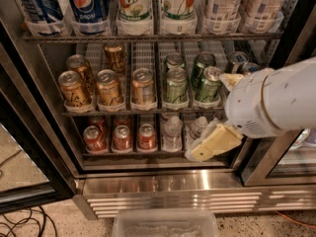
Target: Pick 7up can from top shelf of fridge
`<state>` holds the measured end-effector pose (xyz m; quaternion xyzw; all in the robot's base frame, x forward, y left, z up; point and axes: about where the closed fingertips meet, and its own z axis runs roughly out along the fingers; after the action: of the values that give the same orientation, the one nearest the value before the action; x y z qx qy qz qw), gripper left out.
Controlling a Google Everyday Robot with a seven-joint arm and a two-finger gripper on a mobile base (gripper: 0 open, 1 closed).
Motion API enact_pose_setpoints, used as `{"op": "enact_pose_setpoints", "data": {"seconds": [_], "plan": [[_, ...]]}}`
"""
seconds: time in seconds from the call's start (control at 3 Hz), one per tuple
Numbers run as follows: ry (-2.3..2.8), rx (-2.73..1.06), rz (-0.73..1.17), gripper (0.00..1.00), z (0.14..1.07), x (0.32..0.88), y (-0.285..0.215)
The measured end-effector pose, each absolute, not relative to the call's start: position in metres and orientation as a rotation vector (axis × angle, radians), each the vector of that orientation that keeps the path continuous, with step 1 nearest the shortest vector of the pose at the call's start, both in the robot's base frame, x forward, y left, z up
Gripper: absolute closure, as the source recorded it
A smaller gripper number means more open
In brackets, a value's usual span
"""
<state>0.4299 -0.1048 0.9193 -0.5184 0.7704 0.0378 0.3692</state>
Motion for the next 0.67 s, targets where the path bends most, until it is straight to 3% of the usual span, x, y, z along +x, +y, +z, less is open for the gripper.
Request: {"op": "enact_pose_setpoints", "data": {"seconds": [0.67], "plan": [[1.75, -1.117, 0.067, 0.0, 0.924, 0.463, -0.094]]}}
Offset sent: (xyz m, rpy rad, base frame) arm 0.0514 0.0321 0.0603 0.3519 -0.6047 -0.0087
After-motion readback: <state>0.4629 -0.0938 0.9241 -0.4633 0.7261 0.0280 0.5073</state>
